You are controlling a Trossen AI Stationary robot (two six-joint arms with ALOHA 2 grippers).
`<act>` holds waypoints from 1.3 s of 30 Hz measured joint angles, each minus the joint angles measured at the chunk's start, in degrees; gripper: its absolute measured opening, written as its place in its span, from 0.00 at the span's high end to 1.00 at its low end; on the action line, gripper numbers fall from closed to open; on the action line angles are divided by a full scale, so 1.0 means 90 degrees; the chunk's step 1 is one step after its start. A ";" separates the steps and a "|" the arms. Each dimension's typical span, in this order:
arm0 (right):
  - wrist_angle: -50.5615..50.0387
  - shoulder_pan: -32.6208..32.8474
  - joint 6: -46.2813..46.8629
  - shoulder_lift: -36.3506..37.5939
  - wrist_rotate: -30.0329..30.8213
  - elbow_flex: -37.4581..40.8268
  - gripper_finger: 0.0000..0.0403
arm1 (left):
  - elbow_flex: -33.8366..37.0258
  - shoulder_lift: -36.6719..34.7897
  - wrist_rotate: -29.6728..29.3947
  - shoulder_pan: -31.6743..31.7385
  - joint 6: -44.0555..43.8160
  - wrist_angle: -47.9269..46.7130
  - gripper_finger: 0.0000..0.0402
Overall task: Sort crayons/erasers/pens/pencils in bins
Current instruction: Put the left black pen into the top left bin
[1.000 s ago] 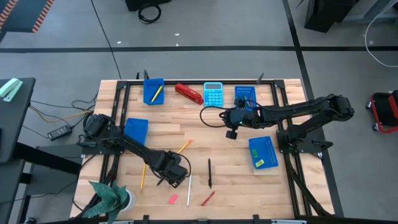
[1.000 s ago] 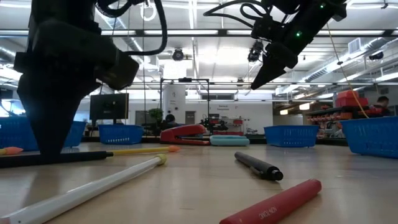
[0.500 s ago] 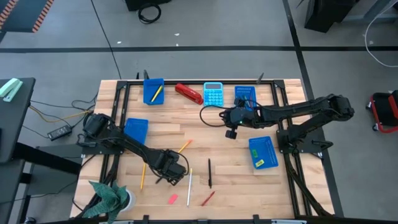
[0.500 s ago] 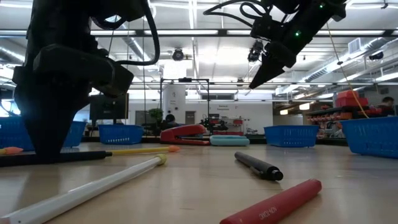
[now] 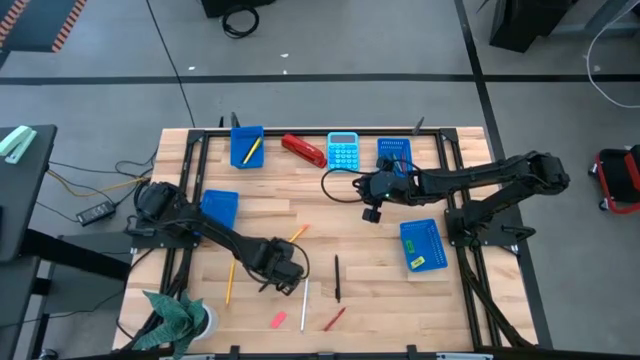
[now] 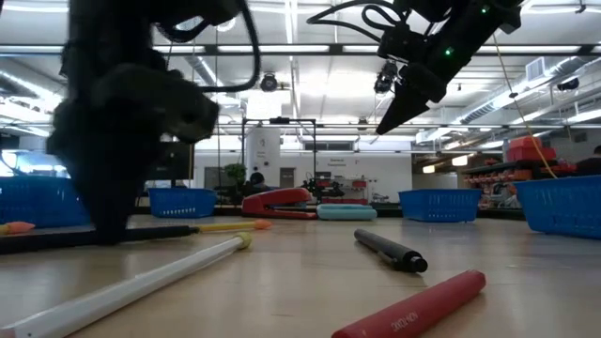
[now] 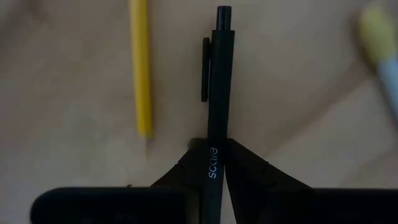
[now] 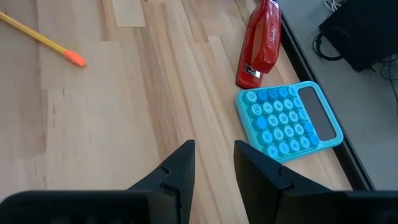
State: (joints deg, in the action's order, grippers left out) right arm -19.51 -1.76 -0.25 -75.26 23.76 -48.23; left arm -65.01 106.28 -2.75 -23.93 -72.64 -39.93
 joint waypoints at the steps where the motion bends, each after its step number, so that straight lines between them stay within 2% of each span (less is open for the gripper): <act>1: -0.0002 0.0000 0.0004 0.0000 -0.0011 0.0000 0.71 | -0.0056 0.0000 -0.0116 0.0009 0.0072 -0.0044 0.86; 7: -0.0002 0.0000 0.0024 0.0000 -0.0167 0.0000 0.71 | -0.0620 -0.0004 -0.0637 0.0404 0.0337 -0.0449 0.89; 13: -0.0013 0.0002 0.0024 0.0000 -0.0182 0.0000 0.71 | -0.1516 -0.0017 -0.1485 0.1279 0.1436 -0.1640 0.88; 15: -0.0017 0.0007 0.0059 0.0000 -0.0289 0.0000 0.71 | -0.1875 -0.0017 -0.1948 0.1597 0.1877 -0.1983 0.87; 19: -0.0022 0.0007 0.0077 0.0000 -0.0560 0.0000 0.71 | -0.2568 -0.0019 -0.3354 0.2309 0.2406 -0.2706 0.87; 21: -0.0042 0.0007 0.0091 0.0000 -0.0676 0.0000 0.71 | -0.2895 -0.0021 -0.3721 0.2707 0.2697 -0.3027 0.88; 29: -0.0128 0.0007 0.0171 -0.0002 -0.1080 0.0000 0.71 | -0.3697 -0.0030 -0.3739 0.4390 0.4487 -0.3718 0.87; 34: -0.0202 0.0040 0.0210 0.0000 -0.1201 0.0000 0.71 | -0.3566 -0.0034 -0.3580 0.5465 0.5427 -0.3685 0.87; 39: -0.0216 0.0174 0.0215 -0.0002 -0.1201 0.0000 0.71 | -0.3059 -0.0034 -0.3279 0.6385 0.6131 -0.3010 0.88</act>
State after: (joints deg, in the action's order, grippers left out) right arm -21.45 -0.19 1.68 -75.29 12.95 -48.23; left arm -92.54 105.97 -32.25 33.53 -17.46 -67.02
